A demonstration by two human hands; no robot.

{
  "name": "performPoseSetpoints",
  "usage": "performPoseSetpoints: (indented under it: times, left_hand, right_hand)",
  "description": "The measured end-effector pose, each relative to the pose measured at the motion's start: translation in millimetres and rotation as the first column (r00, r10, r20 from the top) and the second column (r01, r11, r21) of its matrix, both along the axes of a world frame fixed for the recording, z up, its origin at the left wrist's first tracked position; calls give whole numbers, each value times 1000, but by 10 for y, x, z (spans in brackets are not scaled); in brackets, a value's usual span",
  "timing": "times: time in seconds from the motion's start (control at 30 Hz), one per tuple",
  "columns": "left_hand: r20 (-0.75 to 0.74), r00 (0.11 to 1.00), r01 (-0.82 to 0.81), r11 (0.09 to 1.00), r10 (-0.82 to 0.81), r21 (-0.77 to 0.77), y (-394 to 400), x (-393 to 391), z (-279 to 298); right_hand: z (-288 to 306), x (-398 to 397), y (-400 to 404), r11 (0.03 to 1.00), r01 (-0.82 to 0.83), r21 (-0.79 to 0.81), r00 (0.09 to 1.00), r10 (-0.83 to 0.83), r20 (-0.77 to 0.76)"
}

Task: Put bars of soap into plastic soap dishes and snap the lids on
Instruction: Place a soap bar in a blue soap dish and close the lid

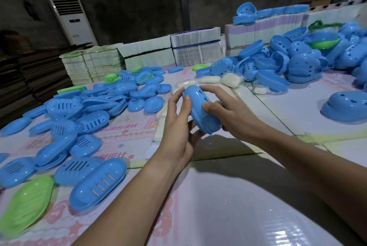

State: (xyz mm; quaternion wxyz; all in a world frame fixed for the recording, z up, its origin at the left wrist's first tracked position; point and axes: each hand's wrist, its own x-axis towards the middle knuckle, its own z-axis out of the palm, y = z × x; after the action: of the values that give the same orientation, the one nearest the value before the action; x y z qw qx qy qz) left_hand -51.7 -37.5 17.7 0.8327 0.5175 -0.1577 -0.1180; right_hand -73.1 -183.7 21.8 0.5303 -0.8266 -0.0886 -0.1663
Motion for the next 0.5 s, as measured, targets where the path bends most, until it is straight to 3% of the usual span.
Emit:
performPoseSetpoints:
  times: [0.3,0.5]
  left_hand:
    - [-19,988,-154,987,155,35,-44,47,-13]
    - [-128,968,-215,976,215,16,-101,13,-66]
  right_hand:
    - [25,-76,189,986,78,-147,993,-91,-79]
    - [-41,-111,285,994,41,-101,987,-56,-150]
